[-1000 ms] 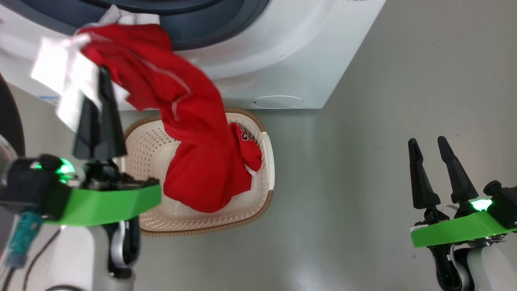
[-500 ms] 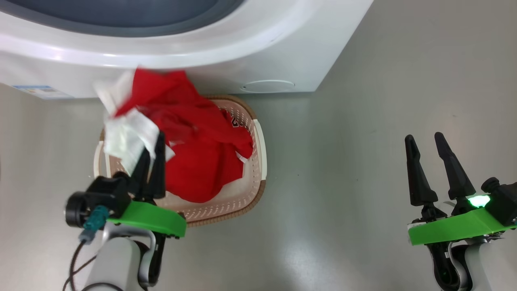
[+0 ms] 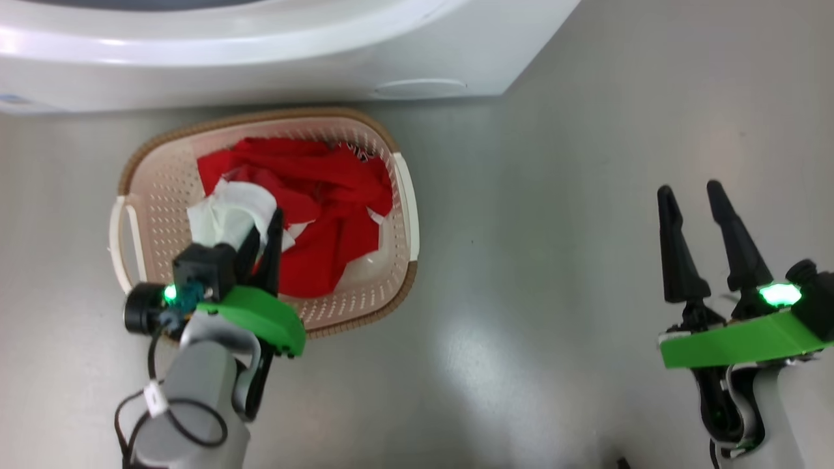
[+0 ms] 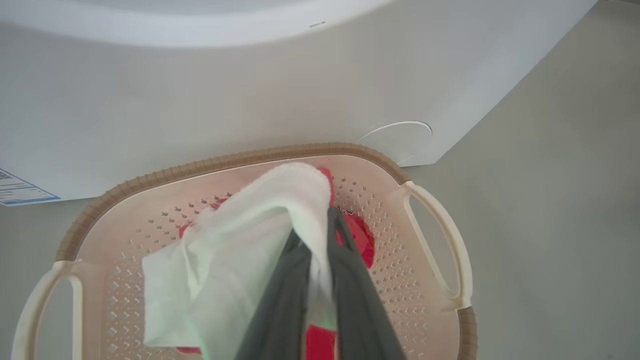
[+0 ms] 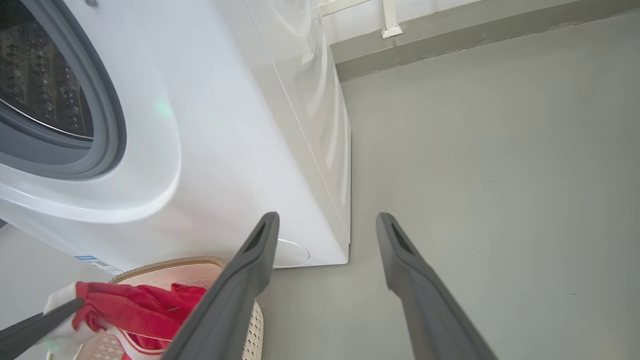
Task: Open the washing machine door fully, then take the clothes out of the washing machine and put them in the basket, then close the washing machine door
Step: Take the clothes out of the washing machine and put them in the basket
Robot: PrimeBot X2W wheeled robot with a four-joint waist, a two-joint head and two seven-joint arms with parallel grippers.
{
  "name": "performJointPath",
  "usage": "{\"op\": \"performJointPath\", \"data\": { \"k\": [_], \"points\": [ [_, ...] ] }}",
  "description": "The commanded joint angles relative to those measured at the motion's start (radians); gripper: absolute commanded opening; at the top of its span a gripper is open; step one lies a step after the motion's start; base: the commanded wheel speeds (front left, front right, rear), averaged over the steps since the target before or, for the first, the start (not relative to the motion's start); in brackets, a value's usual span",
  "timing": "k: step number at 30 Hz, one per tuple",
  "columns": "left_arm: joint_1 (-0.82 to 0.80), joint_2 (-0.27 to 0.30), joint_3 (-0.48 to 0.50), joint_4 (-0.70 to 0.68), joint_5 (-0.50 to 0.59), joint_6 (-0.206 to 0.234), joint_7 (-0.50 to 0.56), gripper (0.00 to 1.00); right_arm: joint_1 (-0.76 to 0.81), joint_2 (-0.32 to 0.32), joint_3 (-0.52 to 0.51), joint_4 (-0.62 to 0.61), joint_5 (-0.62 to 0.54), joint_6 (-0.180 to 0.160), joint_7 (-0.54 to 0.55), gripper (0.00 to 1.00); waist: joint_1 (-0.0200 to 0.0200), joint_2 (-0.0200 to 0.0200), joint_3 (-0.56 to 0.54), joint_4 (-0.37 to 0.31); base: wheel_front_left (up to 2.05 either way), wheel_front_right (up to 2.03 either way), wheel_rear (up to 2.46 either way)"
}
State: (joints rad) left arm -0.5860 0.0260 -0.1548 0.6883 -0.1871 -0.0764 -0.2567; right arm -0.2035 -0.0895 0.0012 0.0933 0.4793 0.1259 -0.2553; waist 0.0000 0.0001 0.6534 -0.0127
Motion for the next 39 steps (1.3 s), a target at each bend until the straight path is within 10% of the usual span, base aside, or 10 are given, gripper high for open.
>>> {"op": "performJointPath", "data": {
  "k": [1, 14, 22, 39],
  "points": [
    [-0.010, 0.024, 0.023, 0.004, 0.000, -0.007, -0.005, 0.00, -0.011, -0.005, 0.021, -0.030, -0.012, 0.005, -0.006, 1.00, 0.0000, -0.0001, 0.049, -0.005, 0.00, 0.00, 0.00],
    [-0.185, 0.024, 0.035, 0.289, -0.053, 0.003, -0.005, 0.00, -0.052, -0.004, 0.023, -0.046, -0.017, 0.005, -0.006, 1.00, 0.0000, -0.0001, 0.136, -0.009, 0.00, 0.00, 0.00],
    [-0.195, 0.024, 0.018, 0.302, -0.084, 0.006, -0.005, 1.00, -0.054, -0.009, 0.012, -0.042, -0.020, 0.005, -0.006, 1.00, 0.0000, -0.0001, 0.120, 0.001, 0.00, 0.00, 0.00],
    [-0.014, 0.024, 0.076, 0.132, -0.067, -0.019, -0.005, 1.00, -0.010, -0.030, 0.019, 0.003, -0.021, 0.005, -0.006, 1.00, 0.0000, -0.0001, -0.098, 0.031, 0.00, 0.00, 0.00]
  ]
}}
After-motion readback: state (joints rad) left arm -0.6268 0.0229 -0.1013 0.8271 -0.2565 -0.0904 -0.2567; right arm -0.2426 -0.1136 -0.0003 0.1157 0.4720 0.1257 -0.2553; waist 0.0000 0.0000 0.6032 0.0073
